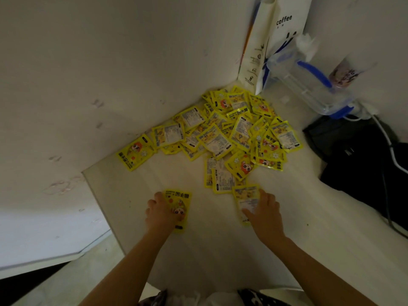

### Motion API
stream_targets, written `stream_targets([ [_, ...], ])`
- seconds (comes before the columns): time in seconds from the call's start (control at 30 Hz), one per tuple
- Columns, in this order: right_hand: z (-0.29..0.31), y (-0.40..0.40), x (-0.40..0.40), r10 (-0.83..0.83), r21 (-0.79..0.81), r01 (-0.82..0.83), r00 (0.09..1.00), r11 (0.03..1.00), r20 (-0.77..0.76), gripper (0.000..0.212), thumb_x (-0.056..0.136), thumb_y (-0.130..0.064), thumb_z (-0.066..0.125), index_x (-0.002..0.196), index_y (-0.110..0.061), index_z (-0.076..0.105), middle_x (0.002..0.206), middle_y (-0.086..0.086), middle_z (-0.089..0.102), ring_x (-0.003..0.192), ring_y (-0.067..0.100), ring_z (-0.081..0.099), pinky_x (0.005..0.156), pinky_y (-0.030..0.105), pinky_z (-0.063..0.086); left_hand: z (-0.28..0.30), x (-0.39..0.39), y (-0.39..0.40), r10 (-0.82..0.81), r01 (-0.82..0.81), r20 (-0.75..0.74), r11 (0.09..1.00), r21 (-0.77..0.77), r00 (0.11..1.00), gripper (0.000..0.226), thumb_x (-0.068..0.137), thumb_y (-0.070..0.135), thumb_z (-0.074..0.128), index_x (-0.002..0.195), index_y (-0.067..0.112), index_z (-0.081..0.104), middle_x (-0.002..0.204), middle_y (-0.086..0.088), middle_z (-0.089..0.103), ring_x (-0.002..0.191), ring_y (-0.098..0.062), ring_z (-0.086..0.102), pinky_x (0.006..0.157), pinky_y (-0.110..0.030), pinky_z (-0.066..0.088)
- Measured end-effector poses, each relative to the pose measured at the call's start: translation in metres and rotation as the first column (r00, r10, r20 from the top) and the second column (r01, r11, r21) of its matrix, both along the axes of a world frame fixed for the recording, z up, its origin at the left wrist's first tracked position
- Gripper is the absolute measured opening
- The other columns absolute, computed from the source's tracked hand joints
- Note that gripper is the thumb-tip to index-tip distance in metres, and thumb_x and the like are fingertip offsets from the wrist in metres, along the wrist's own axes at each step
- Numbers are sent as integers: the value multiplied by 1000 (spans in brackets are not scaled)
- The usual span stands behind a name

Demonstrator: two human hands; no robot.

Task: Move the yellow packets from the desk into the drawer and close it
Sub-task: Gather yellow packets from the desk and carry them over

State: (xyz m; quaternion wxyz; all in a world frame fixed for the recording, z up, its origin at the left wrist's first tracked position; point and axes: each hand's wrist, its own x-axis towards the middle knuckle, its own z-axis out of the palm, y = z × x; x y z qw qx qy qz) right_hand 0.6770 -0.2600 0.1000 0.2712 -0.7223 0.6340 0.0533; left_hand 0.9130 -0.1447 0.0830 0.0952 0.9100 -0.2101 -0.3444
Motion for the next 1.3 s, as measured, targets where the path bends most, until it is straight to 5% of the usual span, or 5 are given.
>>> stream_targets([
  [0.33, 5, -15, 16, -406, 309, 338, 895, 889, 188, 99, 74, -8, 78, 148, -10, 12, 122, 20, 56, 108, 35, 58, 71, 30, 44, 4, 7, 3, 70, -72, -57, 997, -25, 996, 74, 64, 24, 85, 121, 12, 39, 115, -14, 60, 107, -34, 57, 80, -38, 44],
  [0.53, 8, -23, 6, -538, 476, 382, 805, 792, 251, 36, 72, -11, 79, 103, -1, 65, 96, 17, 69, 81, 29, 67, 70, 36, 55, 12, 36, 3, 0, 1, 2, 993, -120, 1000, 32, 74, 18, 76, 89, 10, 48, 96, -18, 64, 77, -28, 56, 59, -32, 40],
  [0.87, 7, -85, 36, -857, 752, 432, 381, 498, 348, 31, 85, -5, 65, 116, -4, 59, 106, 16, 63, 84, 29, 62, 75, 41, 52, 34, 131, -47, -51, 92, 231, 981, -172, 972, 49, 85, 19, 68, 127, 2, 50, 122, -27, 59, 109, -44, 56, 83, -44, 46],
  [1.1, -1, -116, 58, -912, 778, 481, 274, 405, 306, 25, 88, 4, 58, 112, 2, 56, 122, 26, 59, 95, 38, 61, 90, 55, 50, 31, 174, -77, -203, 227, 275, 972, -60, 940, 37, 86, 23, 66, 111, -2, 55, 112, -27, 55, 103, -45, 56, 83, -47, 47],
  [1.3, -11, -122, 65, -923, 761, 524, 251, 383, 292, 40, 87, 6, 57, 126, 3, 51, 121, 23, 58, 112, 42, 58, 95, 59, 45, 23, 171, -84, -263, 278, 179, 958, -67, 948, 60, 88, 16, 65, 140, 1, 40, 139, -26, 47, 127, -41, 45, 101, -42, 35],
])
